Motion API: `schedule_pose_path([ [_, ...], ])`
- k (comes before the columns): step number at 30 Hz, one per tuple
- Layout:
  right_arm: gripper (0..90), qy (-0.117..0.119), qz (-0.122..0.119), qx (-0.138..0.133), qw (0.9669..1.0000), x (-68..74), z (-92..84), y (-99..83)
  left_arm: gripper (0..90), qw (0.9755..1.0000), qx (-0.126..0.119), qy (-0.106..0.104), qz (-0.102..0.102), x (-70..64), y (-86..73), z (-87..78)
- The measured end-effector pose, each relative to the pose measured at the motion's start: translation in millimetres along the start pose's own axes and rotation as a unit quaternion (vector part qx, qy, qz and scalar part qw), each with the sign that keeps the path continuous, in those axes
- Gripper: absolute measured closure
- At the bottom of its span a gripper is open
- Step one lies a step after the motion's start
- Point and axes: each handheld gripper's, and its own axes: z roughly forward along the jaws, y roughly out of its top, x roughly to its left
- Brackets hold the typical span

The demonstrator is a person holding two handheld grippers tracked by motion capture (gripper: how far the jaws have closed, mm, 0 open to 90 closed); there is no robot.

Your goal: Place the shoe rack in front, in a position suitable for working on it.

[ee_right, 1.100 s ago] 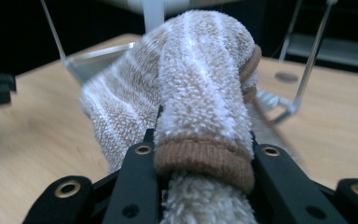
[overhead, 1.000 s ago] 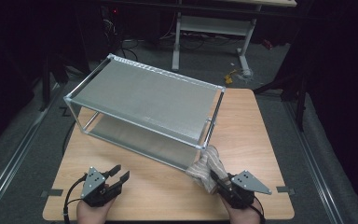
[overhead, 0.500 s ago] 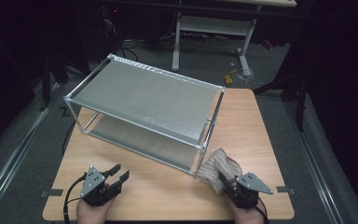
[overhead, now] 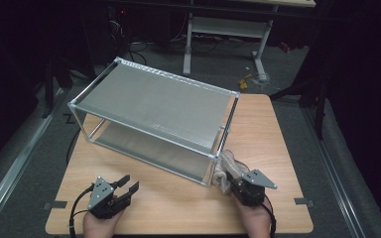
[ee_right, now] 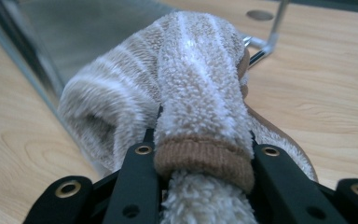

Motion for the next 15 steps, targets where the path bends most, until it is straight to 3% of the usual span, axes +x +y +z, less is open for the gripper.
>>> schedule_pose_path([
  [3, 72.9, 0.008, -0.006, 0.013, 0.9999, 4.4, 6.8, -5.2, 55.6, 1.0, 0.0, -0.001, 0.0, 0.1, -0.2, -0.1],
  [6, 72.9, 0.022, 0.003, 0.02, 0.9995, 6.3, 10.3, -7.5, 55.6, 1.0, -0.001, -0.001, 0.001, -0.2, 0.2, -0.4],
  [15, 72.9, 0.048, 0.02, -0.044, 0.9977, 8.0, -8.7, 23.1, 55.6, 1.0, -0.002, -0.003, 0.002, -1.1, 0.9, -0.5],
])
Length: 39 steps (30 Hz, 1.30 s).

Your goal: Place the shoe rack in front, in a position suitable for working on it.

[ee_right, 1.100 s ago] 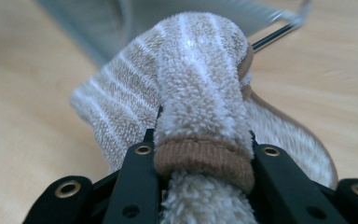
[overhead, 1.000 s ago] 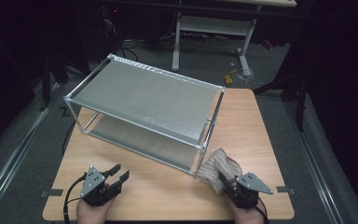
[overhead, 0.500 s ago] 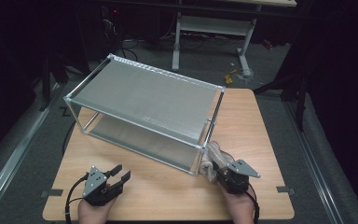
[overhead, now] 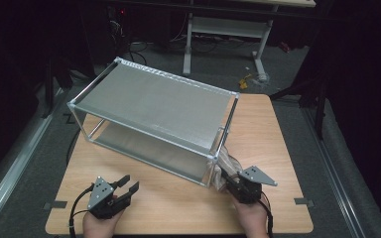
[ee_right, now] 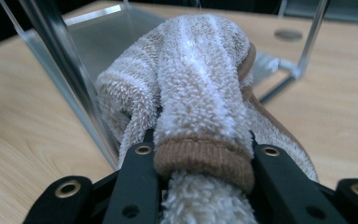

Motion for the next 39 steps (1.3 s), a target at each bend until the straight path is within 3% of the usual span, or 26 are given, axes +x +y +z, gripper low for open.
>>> schedule_pose_path([
  [6, 72.8, 0.002, 0.01, -0.055, 0.9984, 0.0, -18.0, 28.8, 55.6, 1.0, 0.0, 0.001, -0.001, -0.2, 0.0, -0.3],
  [10, 72.9, 0.014, 0.041, -0.075, 0.9963, -5.0, -25.7, 40.7, 55.6, 1.0, 0.001, 0.001, 0.0, -0.7, 0.0, -0.1],
  [15, 73.0, 0.03, 0.034, -0.048, 0.9978, 0.9, -17.8, 26.6, 55.6, 1.0, 0.001, 0.0, 0.0, -0.5, -0.1, 0.3],
  [22, 73.0, 0.025, 0.007, 0.002, 0.9997, 6.5, -4.3, -5.7, 55.6, 1.0, 0.0, 0.001, -0.001, -1.2, 0.2, -0.3],
  [27, 73.0, 0.016, -0.009, 0.052, 0.9985, 3.9, 7.5, -30.9, 55.6, 1.0, 0.0, 0.0, 0.002, -1.4, -0.1, 0.4],
  [31, 72.9, 0.015, -0.016, 0.078, 0.9967, 3.7, 12.2, -39.3, 55.6, 1.0, 0.002, -0.001, 0.001, -2.0, 0.0, 0.9],
  [34, 72.9, 0.016, -0.017, 0.066, 0.9975, 5.0, 10.0, -34.8, 55.6, 1.0, 0.002, -0.001, 0.002, -2.3, 0.0, 1.0],
  [39, 72.7, 0.019, -0.015, 0.024, 0.9994, 7.8, -2.1, -12.1, 55.6, 1.0, 0.003, -0.003, 0.003, -3.0, -0.3, 1.7],
])
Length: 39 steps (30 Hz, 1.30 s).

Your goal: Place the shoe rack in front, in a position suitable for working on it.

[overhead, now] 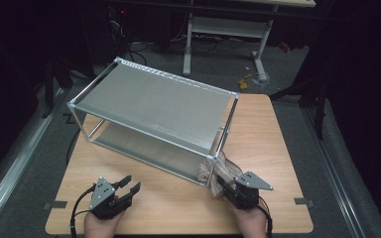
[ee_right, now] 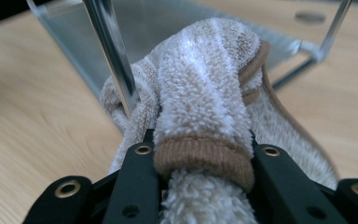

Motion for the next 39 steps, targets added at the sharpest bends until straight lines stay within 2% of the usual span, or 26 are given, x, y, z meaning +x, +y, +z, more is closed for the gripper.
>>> schedule_pose_path([
  [3, 72.5, 0.003, 0.0, -0.027, 0.9996, 1.8, -10.4, 16.7, 55.6, 1.0, 0.0, 0.0, -0.001, 0.0, 0.0, 0.0],
  [8, 72.5, 0.011, 0.003, -0.074, 0.9972, 5.1, -28.0, 41.7, 55.6, 1.0, 0.0, 0.001, -0.001, 0.0, 0.2, -0.4],
  [10, 72.5, 0.017, 0.0, -0.077, 0.9969, 8.2, -30.9, 45.1, 55.6, 1.0, -0.001, 0.0, -0.002, -0.3, 0.2, -0.3],
  [13, 72.5, 0.021, -0.013, -0.065, 0.9976, 15.0, -27.8, 38.3, 55.5, 1.0, 0.0, -0.001, 0.0, -0.6, 0.2, 0.1],
  [20, 72.5, 0.037, -0.022, -0.01, 0.999, 25.9, -9.1, 1.5, 55.6, 1.0, -0.004, -0.001, 0.0, -2.5, 2.0, -0.4],
  [26, 72.5, 0.051, -0.033, 0.05, 0.9969, 31.7, 4.2, -29.0, 56.3, 0.9995, -0.03, -0.006, 0.002, -7.3, 18.0, -3.5],
  [33, 72.3, 0.05, -0.025, 0.046, 0.9974, 26.6, 2.7, -30.8, 61.6, 0.9978, -0.059, 0.003, 0.029, -15.8, 49.8, -3.7],
  [39, 72.3, 0.05, -0.018, 0.055, 0.9971, 23.8, 5.1, -33.8, 64.4, 0.9948, -0.094, 0.02, 0.034, -18.9, 86.0, 3.0],
])
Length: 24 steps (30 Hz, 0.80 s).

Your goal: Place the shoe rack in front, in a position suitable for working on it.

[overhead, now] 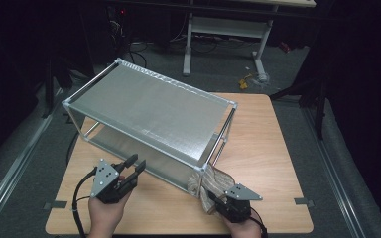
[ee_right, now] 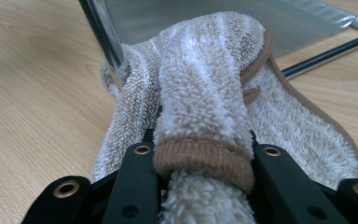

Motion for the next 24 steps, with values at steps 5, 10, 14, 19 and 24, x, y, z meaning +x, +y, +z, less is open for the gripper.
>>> schedule_pose_path([
  [5, 72.3, 0.001, 0.004, 0.003, 1.0, -1.3, -0.3, -1.1, 64.7, 1.0, -0.007, 0.006, 0.004, -1.8, 17.8, 14.2],
  [10, 72.4, 0.001, 0.004, 0.003, 1.0, -1.5, -1.8, -1.5, 65.6, 0.9999, -0.007, 0.008, 0.006, -3.1, 24.2, 22.9],
  [14, 72.5, 0.004, 0.002, 0.005, 1.0, -0.8, -2.5, -2.1, 65.7, 0.9999, -0.009, 0.009, 0.003, -2.6, 24.3, 26.9],
  [19, 72.5, 0.008, -0.003, 0.006, 0.9999, 3.2, -2.0, -2.6, 65.6, 0.9999, -0.01, 0.009, 0.003, -0.5, 25.1, 33.4],
  [24, 72.6, 0.012, -0.008, 0.008, 0.9999, 4.5, -2.8, -2.9, 65.6, 1.0, -0.005, 0.008, 0.003, 2.7, 26.3, 41.0],
])
